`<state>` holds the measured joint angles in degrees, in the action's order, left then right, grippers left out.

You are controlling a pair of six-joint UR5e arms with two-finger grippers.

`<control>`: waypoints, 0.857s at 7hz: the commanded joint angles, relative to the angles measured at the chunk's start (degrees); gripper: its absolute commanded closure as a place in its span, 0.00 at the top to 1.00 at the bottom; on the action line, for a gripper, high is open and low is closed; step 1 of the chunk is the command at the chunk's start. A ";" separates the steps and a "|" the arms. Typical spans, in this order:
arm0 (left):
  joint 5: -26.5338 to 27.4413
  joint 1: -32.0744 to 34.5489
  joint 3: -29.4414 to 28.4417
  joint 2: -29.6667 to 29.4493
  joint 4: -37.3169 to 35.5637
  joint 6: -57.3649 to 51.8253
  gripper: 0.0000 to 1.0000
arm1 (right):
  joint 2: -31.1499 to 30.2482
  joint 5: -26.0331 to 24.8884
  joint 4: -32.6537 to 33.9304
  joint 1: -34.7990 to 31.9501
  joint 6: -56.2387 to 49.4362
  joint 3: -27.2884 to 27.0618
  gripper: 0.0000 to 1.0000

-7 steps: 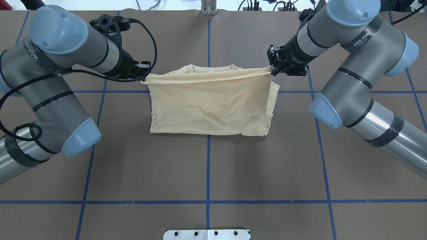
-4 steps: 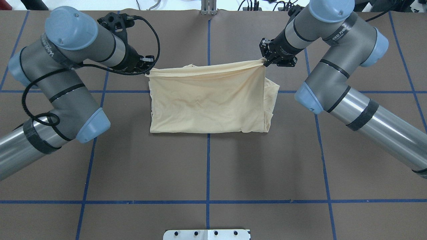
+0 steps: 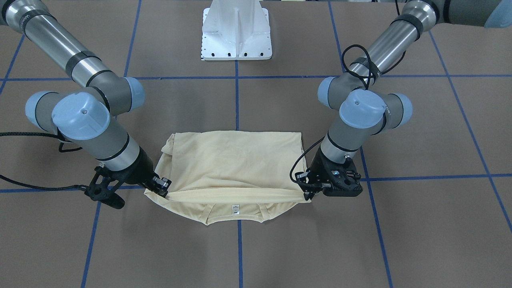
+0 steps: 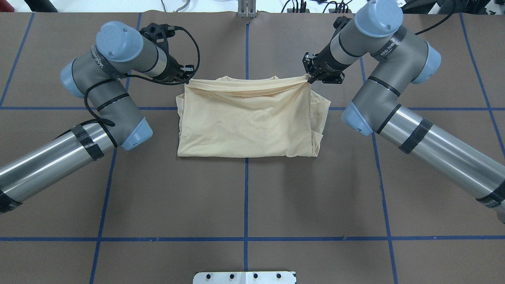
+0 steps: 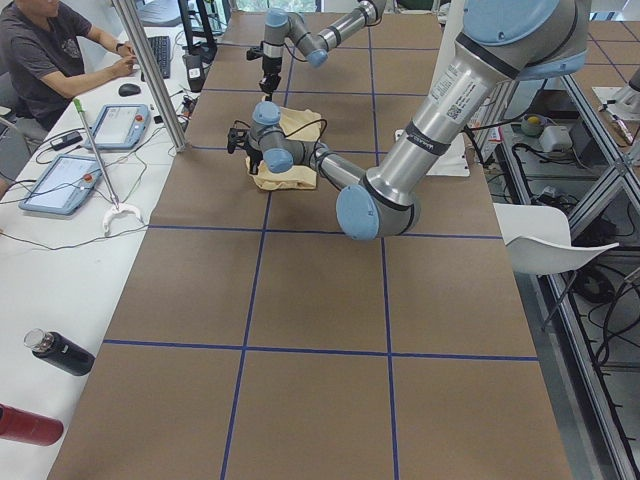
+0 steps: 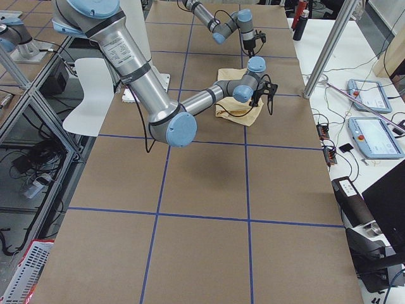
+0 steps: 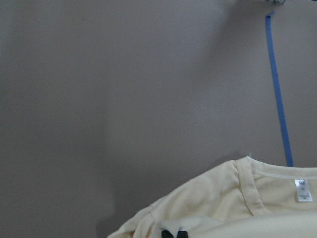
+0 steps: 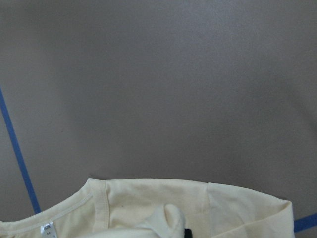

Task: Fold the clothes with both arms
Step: 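Lay the hem down near the collar and open both grippers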

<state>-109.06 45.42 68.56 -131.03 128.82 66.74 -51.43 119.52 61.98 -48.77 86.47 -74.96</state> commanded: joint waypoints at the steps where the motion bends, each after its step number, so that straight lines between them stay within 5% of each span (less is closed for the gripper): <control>1: 1.48 -0.07 -3.08 -1.42 2.05 -0.03 0.00 | 2.03 -0.77 -0.19 1.04 -0.07 3.84 0.00; 6: 1.49 -0.34 -2.64 -1.60 2.05 -0.12 0.00 | 3.09 -1.22 -0.28 1.22 -0.69 6.49 0.00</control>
<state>-107.59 45.12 65.90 -132.69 130.87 66.69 -48.55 118.35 61.71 -47.58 85.90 -68.76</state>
